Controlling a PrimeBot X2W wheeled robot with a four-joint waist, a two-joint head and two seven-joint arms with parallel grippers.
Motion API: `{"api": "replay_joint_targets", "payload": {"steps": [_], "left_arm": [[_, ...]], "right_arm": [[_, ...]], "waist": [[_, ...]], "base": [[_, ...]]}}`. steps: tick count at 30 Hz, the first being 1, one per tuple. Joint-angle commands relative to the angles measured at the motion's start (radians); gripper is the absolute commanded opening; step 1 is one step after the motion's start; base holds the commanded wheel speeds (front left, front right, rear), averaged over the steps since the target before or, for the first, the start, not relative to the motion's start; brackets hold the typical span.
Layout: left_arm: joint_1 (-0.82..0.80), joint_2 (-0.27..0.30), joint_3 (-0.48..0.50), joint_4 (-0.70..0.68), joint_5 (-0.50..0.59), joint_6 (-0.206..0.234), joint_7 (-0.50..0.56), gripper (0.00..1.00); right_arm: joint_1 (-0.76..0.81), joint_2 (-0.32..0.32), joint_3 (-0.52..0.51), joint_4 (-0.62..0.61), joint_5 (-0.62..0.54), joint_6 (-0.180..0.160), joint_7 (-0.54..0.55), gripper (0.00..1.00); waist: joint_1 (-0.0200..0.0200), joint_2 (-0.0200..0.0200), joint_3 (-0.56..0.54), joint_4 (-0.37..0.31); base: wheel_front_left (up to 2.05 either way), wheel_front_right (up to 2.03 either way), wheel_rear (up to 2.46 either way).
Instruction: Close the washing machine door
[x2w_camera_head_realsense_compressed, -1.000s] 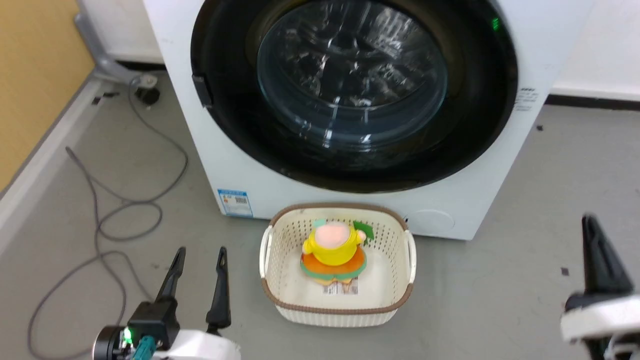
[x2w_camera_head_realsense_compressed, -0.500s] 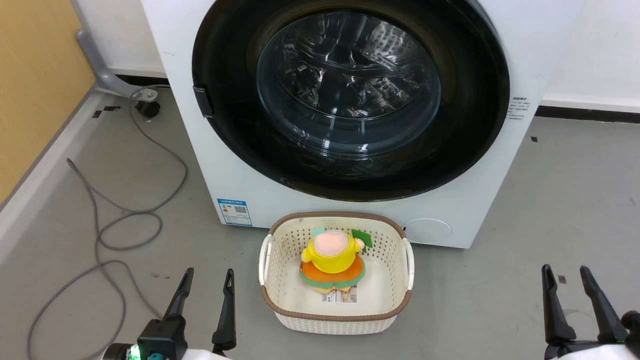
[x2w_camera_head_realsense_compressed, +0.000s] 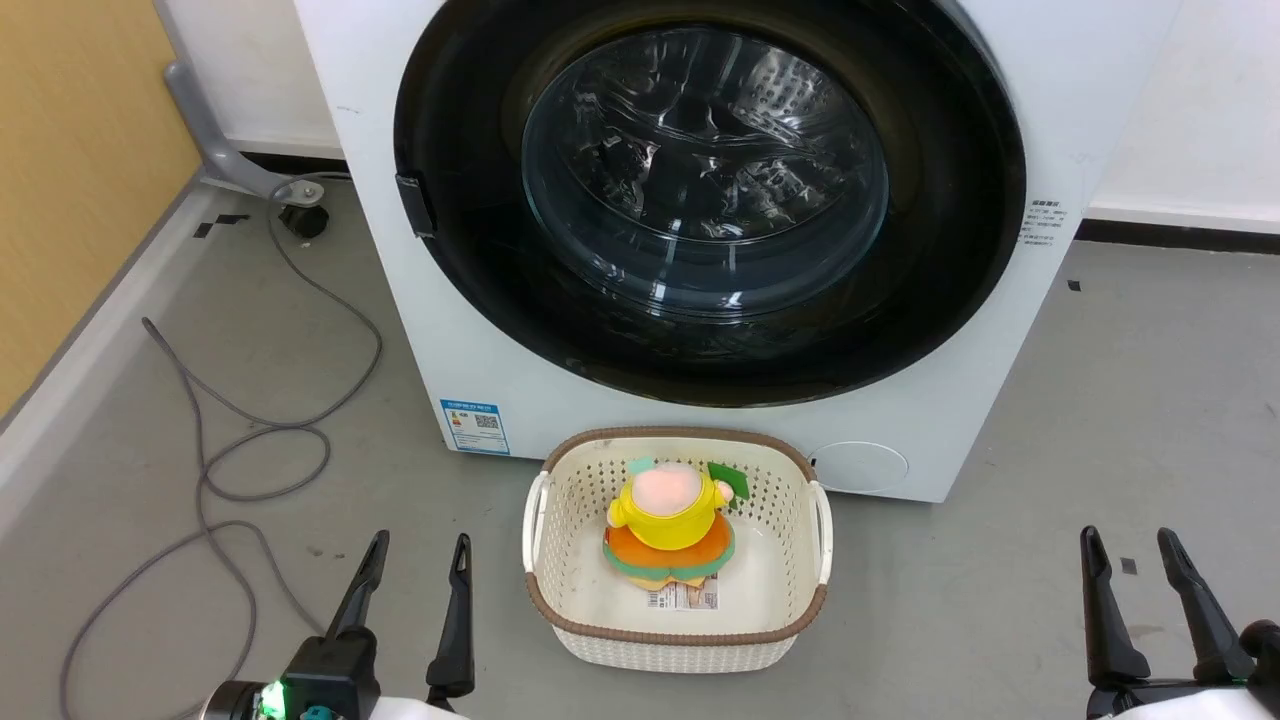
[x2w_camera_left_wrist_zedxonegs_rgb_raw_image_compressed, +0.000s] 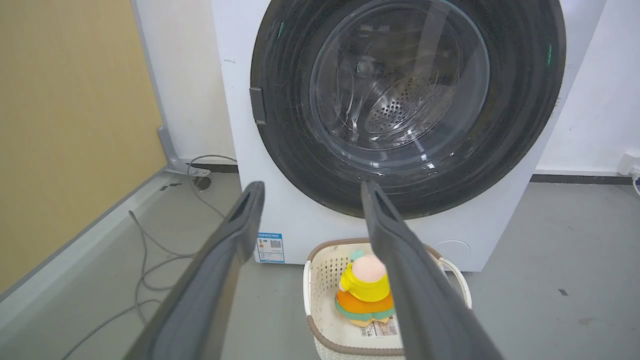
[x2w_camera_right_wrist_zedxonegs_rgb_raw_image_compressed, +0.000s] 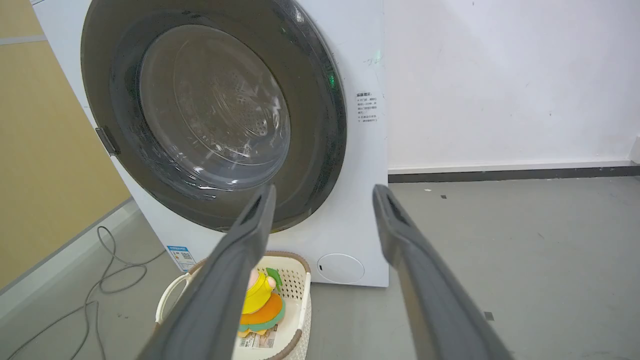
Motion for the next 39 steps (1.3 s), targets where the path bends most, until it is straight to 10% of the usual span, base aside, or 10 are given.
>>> {"api": "replay_joint_targets", "payload": {"steps": [1, 8, 9, 39], "left_arm": [[0.004, -0.004, 0.002, -0.004, 0.008, 0.006, -0.004, 1.00], [0.001, -0.006, 0.001, -0.003, 0.013, 0.005, -0.004, 1.00], [0.000, -0.003, 0.001, 0.000, 0.008, 0.005, 0.001, 0.00], [-0.014, -0.006, 0.022, -0.017, 0.024, 0.000, 0.057, 0.00]], "right_arm": [[0.016, 0.001, 0.002, -0.007, -0.009, -0.001, -0.002, 1.00], [0.013, 0.002, 0.007, -0.010, -0.009, -0.001, 0.000, 1.00], [0.000, 0.000, 0.006, -0.005, -0.003, 0.000, 0.000, 0.00], [-0.018, 0.019, 0.024, -0.025, -0.060, 0.000, 0.056, 0.00]], "waist": [[0.0001, 0.0000, 0.000, 0.000], [0.0001, 0.0000, 0.003, 0.000], [0.0001, 0.0000, 0.002, 0.000], [0.0001, 0.0000, 0.002, -0.010]], "base": [[0.00, 0.00, 0.00], [0.00, 0.00, 0.00], [0.00, 0.00, 0.00], [0.00, 0.00, 0.00]]}}
